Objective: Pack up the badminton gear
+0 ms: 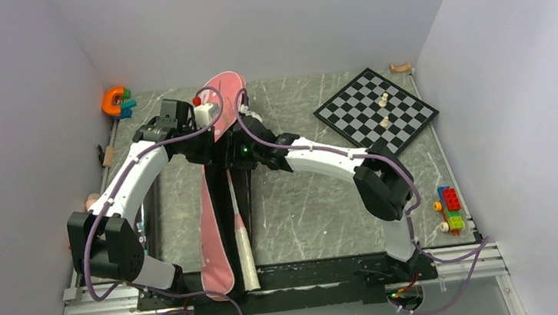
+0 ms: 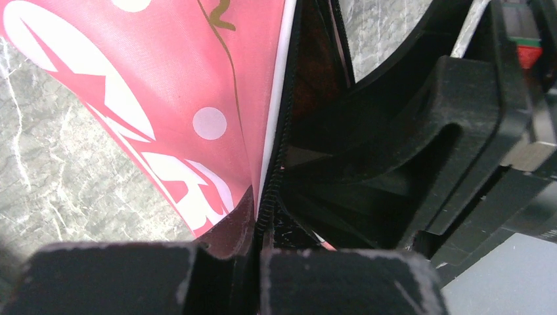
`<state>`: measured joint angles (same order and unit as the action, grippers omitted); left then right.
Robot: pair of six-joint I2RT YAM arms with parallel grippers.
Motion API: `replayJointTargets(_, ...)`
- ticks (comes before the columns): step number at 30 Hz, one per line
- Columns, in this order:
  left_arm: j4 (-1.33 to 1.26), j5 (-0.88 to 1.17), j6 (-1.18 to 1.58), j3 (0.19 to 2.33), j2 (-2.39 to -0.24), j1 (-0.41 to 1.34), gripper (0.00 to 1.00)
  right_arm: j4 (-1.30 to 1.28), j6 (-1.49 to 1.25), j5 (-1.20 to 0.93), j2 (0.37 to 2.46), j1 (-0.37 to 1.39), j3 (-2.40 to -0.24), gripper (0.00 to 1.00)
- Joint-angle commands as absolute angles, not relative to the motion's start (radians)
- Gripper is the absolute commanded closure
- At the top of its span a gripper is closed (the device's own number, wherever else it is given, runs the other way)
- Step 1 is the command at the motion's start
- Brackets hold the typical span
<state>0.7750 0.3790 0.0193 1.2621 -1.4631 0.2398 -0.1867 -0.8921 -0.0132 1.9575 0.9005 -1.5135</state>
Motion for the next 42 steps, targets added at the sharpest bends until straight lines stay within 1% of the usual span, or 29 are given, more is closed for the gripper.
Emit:
replayJointTargets(1, 0.754, 0.436, 0.03, 1.263, -1.421, 0.25, 1.0, -0.182, -0.848, -0.042, 1.826, 0.911, -1.548, 0.49)
replayJointTargets(3, 0.755, 0.433, 0.029, 1.262, -1.42, 0.251, 1.0, -0.206, -0.826, -0.022, 1.764, 0.914, -1.512, 0.49)
replayJointTargets(7, 0.757, 0.436, 0.03, 1.268, -1.429, 0.251, 1.0, -0.204, -0.802, 0.035, 1.629, 0.914, -1.373, 0.49)
replayJointTargets(10, 0.76, 0.435, 0.029, 1.275, -1.434, 0.251, 1.0, -0.21, -0.785, 0.049, 1.582, 0.913, -1.281, 0.47)
replayJointTargets(14, 0.759, 0.432, 0.028, 1.275, -1.43, 0.251, 1.0, -0.169, -0.781, 0.008, 1.597, 0.911, -1.203, 0.45)
replayJointTargets(20, 0.758, 0.427, 0.026, 1.263, -1.413, 0.25, 1.0, -0.014, -0.805, -0.062, 1.624, 0.908, -1.092, 0.4)
replayJointTargets(28, 0.758, 0.432, 0.023, 1.26, -1.408, 0.251, 1.0, 0.104, -0.831, -0.097, 1.682, 0.902, -1.055, 0.39)
replayJointTargets(31, 0.757, 0.43, 0.023, 1.256, -1.406, 0.25, 1.0, 0.197, -0.86, -0.134, 1.717, 0.891, -1.024, 0.42)
replayJointTargets(34, 0.757, 0.427, 0.023, 1.255, -1.4, 0.251, 1.0, 0.266, -0.908, -0.183, 1.755, 0.867, -1.007, 0.49)
replayJointTargets(40, 0.757, 0.428, 0.02, 1.251, -1.396, 0.25, 1.0, 0.29, -0.911, -0.201, 1.768, 0.861, -1.001, 0.57)
replayJointTargets(42, 0.757, 0.426, 0.02, 1.253, -1.399, 0.25, 1.0, 0.302, -0.917, -0.209, 1.768, 0.86, -0.99, 0.63)
